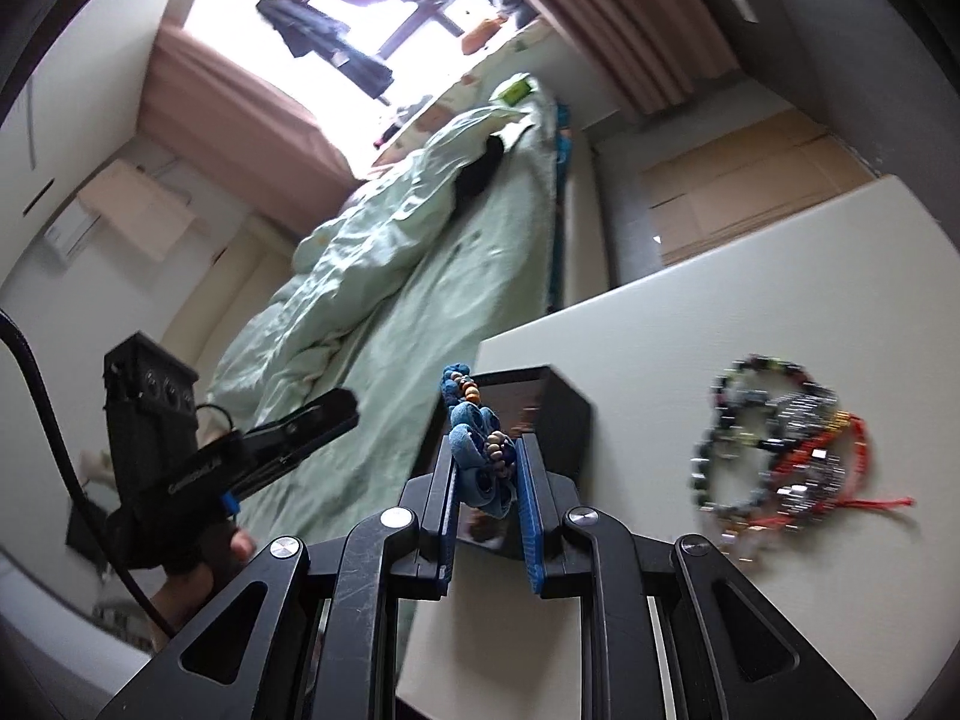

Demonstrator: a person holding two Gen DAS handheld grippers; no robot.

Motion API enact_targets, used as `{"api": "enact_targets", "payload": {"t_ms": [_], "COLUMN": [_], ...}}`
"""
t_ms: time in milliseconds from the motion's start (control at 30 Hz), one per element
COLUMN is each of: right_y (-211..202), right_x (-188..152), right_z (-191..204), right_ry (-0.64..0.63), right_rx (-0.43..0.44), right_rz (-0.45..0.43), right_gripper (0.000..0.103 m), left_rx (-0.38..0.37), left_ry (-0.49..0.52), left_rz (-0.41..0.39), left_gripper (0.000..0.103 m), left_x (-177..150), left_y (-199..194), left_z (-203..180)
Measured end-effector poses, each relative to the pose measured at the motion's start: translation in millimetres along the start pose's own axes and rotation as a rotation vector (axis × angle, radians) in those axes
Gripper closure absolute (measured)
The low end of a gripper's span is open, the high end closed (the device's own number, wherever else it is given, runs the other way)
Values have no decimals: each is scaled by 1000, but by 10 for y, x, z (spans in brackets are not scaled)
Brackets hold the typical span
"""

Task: Organize jewelry
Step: 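Carry both pieces into the black box and open both tools, then move the left tool to the remaining beaded bracelets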

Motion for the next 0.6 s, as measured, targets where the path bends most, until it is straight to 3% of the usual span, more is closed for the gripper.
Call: {"api": "enact_targets", "payload": {"t_ms": [233, 300, 333, 400, 533, 600], "right_y": [332, 413, 439, 389, 167, 12], "right_x": [-34, -70, -79, -55, -5, 10], "right_z": [232, 223, 200, 139, 4, -108], "right_ry": [-38, -40, -24, -4, 31, 43], "right_rx": [12, -5, 3, -7, -24, -66], "right_rz": [62, 91, 99, 78, 33, 3], "right_gripper": [82, 64, 50, 46, 46, 46], "left_rx": [7, 4, 0, -12, -42, -57], "left_ry": [-9, -13, -14, -11, 7, 21], "left_rz": [-23, -19, -13, -2, -12, -22], "left_gripper": [61, 61, 61, 58, 24, 16], "left_x": [57, 58, 55, 35, 17, 14], "left_y": [-79, -73, -61, -37, -49, -56], "left_z": [94, 107, 105, 77, -45, -132]}}
Point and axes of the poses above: each gripper's, at about its wrist camera, not at the fingertips, and y roughly the way its jaws point, z to its left, x to its top, the point moved 8 cm from there along y, roughly the way its jaws point
